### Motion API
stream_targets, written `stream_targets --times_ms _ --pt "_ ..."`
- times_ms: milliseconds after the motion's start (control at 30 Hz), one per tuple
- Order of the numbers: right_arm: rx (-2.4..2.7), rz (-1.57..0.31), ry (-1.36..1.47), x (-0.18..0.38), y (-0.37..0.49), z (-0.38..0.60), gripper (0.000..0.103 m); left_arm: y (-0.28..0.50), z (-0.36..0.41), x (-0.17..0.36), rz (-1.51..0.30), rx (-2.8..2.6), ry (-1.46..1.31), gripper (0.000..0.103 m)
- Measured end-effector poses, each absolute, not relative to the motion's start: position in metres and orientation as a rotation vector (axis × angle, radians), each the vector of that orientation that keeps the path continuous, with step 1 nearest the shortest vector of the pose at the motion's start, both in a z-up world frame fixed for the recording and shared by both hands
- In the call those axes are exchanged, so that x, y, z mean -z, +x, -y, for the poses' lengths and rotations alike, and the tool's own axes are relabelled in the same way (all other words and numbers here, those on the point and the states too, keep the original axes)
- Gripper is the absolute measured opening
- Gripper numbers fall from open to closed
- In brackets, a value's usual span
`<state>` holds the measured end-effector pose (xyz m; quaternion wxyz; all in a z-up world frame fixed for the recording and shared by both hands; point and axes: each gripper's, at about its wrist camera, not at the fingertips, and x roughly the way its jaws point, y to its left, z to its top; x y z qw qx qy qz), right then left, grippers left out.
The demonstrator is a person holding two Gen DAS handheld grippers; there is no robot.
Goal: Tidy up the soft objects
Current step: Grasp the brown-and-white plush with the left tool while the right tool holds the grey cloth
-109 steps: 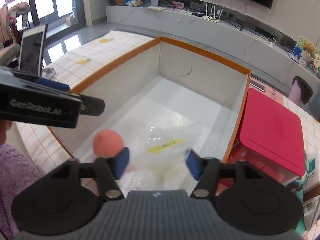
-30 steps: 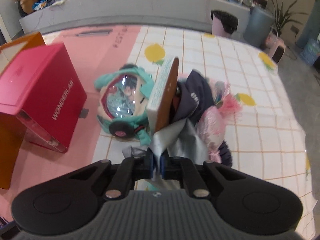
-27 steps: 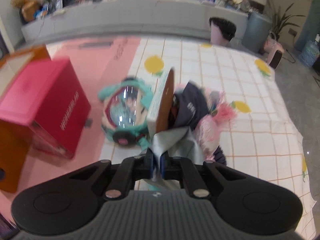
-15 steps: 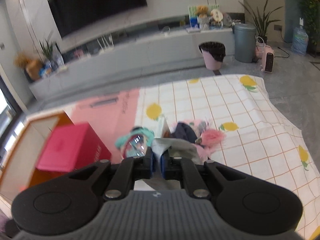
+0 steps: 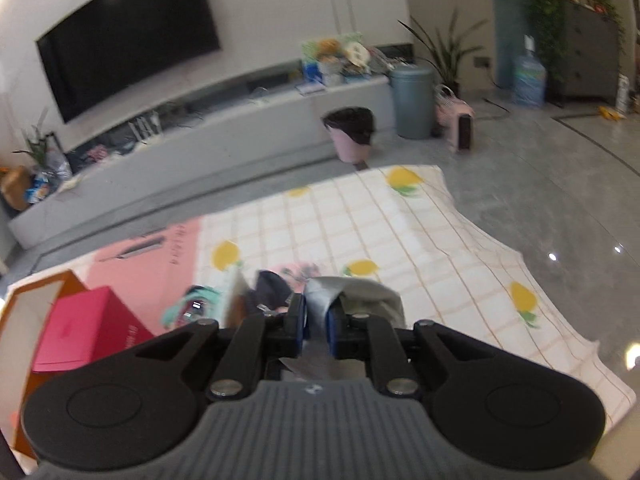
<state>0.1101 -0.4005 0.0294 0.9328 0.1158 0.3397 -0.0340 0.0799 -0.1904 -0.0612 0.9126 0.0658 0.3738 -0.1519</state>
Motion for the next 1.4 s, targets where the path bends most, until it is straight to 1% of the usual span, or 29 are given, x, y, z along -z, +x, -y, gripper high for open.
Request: stream_targets --times_ms 100,200,367,433,567,600,633,667,700,733,767,800,867,900,933,967,1167,1400 --pt "0.154 -0.689 0.232 -0.028 0.108 0.409 0.011 0.088 0.218 0.069 -0.738 0.289 0.243 0.087" --pt "0.157 -0.681 0.229 -0.026 0.107 0.413 0.011 0.090 0.237 0.076 -0.636 0.256 0.276 0.087" --pt "0.149 -0.708 0.231 -0.017 0.113 0.416 0.011 0.105 0.267 0.091 -0.538 0.244 0.310 0.086" --pt "0.153 -0.724 0.234 -0.014 0.116 0.414 0.011 0.108 0.276 0.097 -0.515 0.218 0.345 0.082" --pt "0.186 -0.739 0.262 -0.014 0.116 0.420 0.011 0.115 0.280 0.104 -0.507 0.093 0.343 0.079" --pt "0.193 -0.733 0.263 -0.015 0.115 0.421 0.011 0.114 0.278 0.104 -0.493 0.099 0.331 0.076" --pt "0.195 -0.727 0.264 -0.016 0.114 0.421 0.011 0.113 0.276 0.104 -0.474 0.106 0.322 0.067" --pt "0.193 -0.724 0.265 -0.016 0.113 0.421 0.011 0.111 0.275 0.104 -0.458 0.102 0.316 0.062" --pt "0.192 -0.722 0.263 -0.016 0.113 0.421 0.011 0.110 0.274 0.103 -0.446 0.092 0.310 0.054" --pt "0.193 -0.722 0.260 -0.016 0.112 0.421 0.011 0.109 0.273 0.102 -0.439 0.088 0.302 0.043" --pt "0.193 -0.726 0.257 -0.016 0.112 0.419 0.011 0.109 0.273 0.101 -0.435 0.090 0.287 0.037" --pt "0.191 -0.731 0.254 -0.015 0.113 0.419 0.011 0.108 0.272 0.100 -0.431 0.098 0.269 0.029" --pt "0.184 -0.736 0.245 -0.014 0.114 0.417 0.011 0.107 0.269 0.098 -0.421 0.107 0.249 0.022" --pt "0.180 -0.738 0.241 -0.014 0.115 0.416 0.011 0.106 0.269 0.098 -0.419 0.106 0.248 0.011" --pt "0.177 -0.739 0.238 -0.014 0.115 0.415 0.011 0.107 0.268 0.098 -0.418 0.105 0.249 0.007" --pt "0.173 -0.741 0.235 -0.013 0.115 0.414 0.011 0.107 0.268 0.098 -0.416 0.097 0.248 0.005" --pt "0.146 -0.763 0.194 -0.009 0.119 0.407 0.011 0.106 0.248 0.087 -0.429 0.079 0.184 0.004" --pt "0.138 -0.777 0.161 -0.007 0.121 0.401 0.011 0.102 0.215 0.058 -0.448 0.129 0.040 0.004"
